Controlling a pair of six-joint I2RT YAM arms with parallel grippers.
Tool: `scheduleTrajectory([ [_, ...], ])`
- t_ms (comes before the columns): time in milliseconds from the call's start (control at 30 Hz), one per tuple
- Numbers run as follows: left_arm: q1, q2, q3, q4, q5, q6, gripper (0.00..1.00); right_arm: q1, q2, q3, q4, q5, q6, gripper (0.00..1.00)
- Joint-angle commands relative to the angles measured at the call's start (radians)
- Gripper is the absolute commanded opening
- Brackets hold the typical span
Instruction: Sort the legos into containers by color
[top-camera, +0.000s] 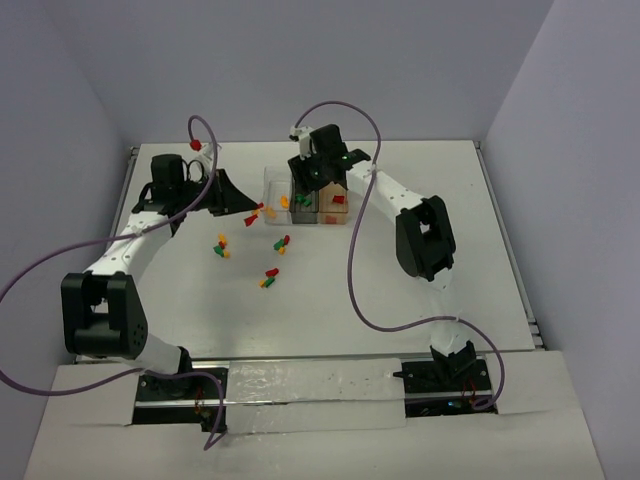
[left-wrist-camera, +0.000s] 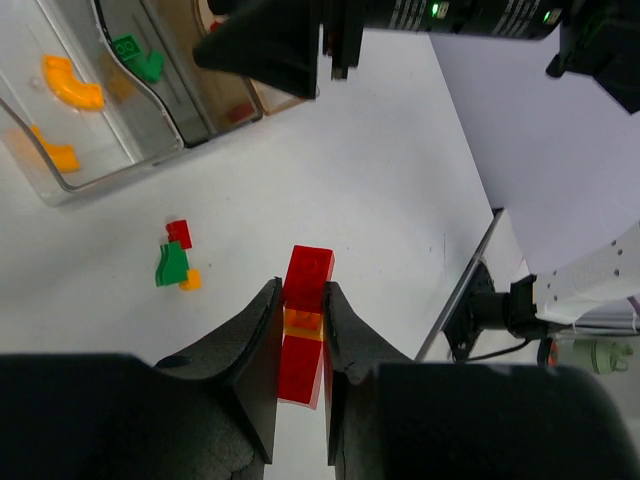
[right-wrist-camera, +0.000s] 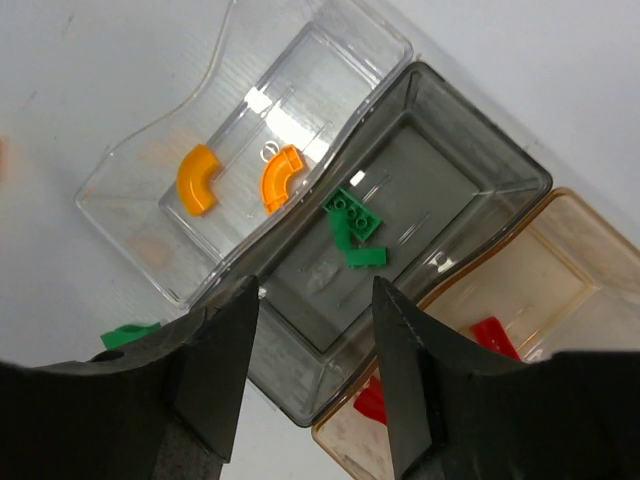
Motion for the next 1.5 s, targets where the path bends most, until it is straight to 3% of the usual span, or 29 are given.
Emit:
scheduleTrajectory([
  [0, 0.007, -0.055, -0.001, 0.12, -0.052, -0.069, 0.0, -0.006, -0.037, -0.019, -0.005, -0.021, 0.012, 0.59],
  [167, 0.007, -0.079, -0.027, 0.171, -0.083, -0.117, 0.0, -0.009, -0.112, -0.052, -0.011, -0.06, 0.031, 0.57],
  [300, 0.007, -0.12, -0.094, 0.299, -0.098, -0.2, 0.0, -0.027, -0.268, -0.173, 0.052, -0.285, 0.119, 0.51],
  [400, 0.007, -0.121, -0.143, 0.427, -0.076, -0.283, 0.0, -0.031, -0.399, -0.325, 0.205, -0.521, 0.231, 0.5],
  [533, 0.007, -0.101, -0.201, 0.629, -0.065, -0.488, 0.0, -0.018, -0.509, -0.526, 0.492, -0.704, 0.573, 0.52],
  [633, 0.007, -0.081, -0.237, 0.747, -0.053, -0.611, 0.0, 0.002, -0.528, -0.589, 0.653, -0.741, 0.703, 0.55],
  [800, 0.004, -0.071, -0.281, 0.915, -0.039, -0.733, 0.0, 0.031, -0.469, -0.559, 0.68, -0.743, 0.792, 0.6],
  [933, 0.001, -0.083, -0.289, 0.92, -0.035, -0.746, 0.0, 0.037, -0.435, -0.545, 0.721, -0.75, 0.848, 0.6],
  [1467, -0.03, -0.075, -0.282, 0.903, -0.034, -0.749, 0.0, 0.081, -0.39, -0.473, 0.661, -0.737, 0.788, 0.61],
])
